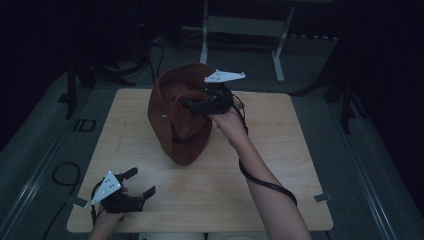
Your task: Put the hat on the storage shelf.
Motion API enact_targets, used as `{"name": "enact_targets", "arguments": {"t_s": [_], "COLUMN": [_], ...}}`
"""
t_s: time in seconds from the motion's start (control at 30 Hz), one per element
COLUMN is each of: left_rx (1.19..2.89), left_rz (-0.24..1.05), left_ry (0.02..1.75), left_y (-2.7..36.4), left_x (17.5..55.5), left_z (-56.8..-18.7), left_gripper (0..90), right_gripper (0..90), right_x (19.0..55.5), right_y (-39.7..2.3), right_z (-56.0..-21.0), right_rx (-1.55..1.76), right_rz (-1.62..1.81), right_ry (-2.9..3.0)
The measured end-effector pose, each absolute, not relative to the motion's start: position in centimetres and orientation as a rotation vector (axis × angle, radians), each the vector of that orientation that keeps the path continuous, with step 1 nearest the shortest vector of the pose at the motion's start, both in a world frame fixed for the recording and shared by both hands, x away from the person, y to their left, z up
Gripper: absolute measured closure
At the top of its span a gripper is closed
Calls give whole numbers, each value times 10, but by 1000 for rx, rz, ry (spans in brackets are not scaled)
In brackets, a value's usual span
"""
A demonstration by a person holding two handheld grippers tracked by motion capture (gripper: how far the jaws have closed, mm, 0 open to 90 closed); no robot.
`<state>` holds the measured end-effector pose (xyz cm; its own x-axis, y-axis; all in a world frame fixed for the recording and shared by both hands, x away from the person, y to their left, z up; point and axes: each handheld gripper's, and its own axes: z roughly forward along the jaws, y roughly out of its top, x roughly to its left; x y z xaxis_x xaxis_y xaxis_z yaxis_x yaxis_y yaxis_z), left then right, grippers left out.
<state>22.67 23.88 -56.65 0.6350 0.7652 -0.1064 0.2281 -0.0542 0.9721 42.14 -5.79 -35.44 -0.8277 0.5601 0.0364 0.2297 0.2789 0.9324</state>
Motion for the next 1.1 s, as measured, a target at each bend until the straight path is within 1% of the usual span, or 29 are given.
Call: {"name": "enact_targets", "arguments": {"t_s": [0.3, 0.7, 1.1], "left_rx": [1613, 1617, 1621], "left_rz": [548, 561, 558], "left_ry": [842, 847, 843], "left_y": [237, 237, 237], "left_x": [227, 227, 227], "left_z": [-568, -569, -570], "left_gripper": [47, 46, 46], "right_gripper": [130, 131, 132], "right_x": [406, 397, 392], "right_y": [-82, -113, -144], "right_z": [-369, -400, -445], "right_rx": [668, 710, 764], "right_rz": [1578, 1568, 1492], "right_ry": [2241, 2248, 2289]}}
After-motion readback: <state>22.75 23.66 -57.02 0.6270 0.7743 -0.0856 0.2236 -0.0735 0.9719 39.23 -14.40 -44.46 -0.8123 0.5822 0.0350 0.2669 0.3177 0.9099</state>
